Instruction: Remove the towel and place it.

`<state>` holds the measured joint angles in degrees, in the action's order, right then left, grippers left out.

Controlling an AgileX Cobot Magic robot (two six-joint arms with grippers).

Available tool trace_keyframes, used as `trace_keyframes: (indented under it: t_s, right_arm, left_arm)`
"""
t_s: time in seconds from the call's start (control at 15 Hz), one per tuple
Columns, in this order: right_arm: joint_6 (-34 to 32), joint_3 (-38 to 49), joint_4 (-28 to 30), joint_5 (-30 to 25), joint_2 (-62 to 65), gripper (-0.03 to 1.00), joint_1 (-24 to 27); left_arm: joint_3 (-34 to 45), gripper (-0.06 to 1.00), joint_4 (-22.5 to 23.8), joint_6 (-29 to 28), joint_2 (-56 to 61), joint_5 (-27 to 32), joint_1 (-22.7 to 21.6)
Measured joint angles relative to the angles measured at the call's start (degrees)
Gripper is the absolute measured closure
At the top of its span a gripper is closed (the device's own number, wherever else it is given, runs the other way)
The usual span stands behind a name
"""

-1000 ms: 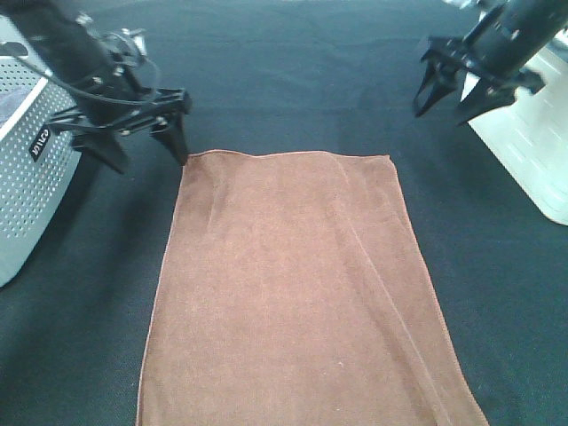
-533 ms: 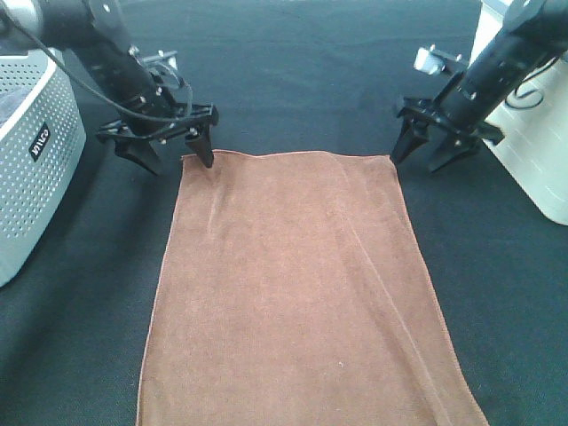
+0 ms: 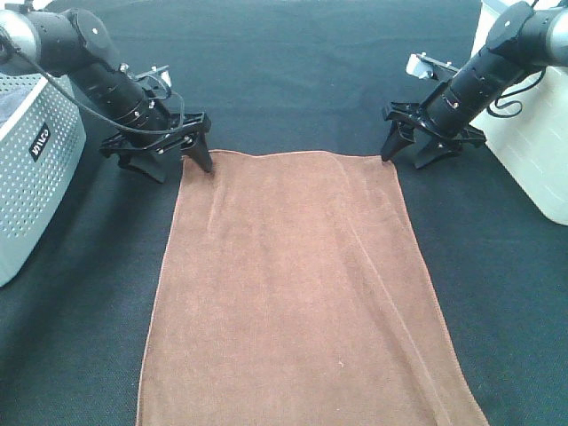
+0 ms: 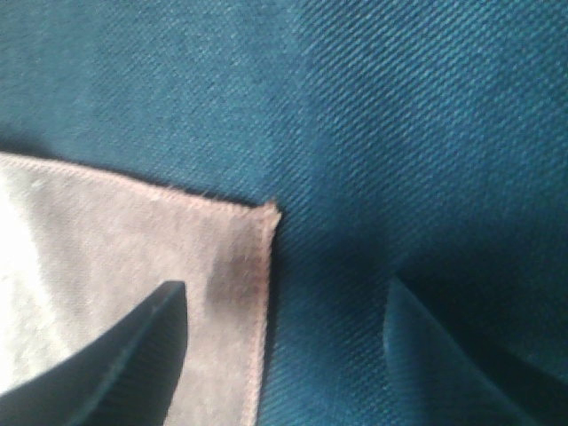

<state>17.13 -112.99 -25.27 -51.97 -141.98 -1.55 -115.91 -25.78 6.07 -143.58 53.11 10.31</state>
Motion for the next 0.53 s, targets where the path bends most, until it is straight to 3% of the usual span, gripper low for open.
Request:
trace_keyframes:
  t_s: [0.2,0.53]
  right_arm:
    - [0.2,0.0,0.0,0.9,0.0,0.35,-0.6]
    - [-0.1,-0.1,2.2,1.3,0.0,0.35,-1.9]
  left_arm:
    - [-0.3,0.19,-3.8,2.0,-0.7,-1.3,0.0]
    - [-0.6,0.19,-4.2,2.6,-1.0,-0.9,0.0]
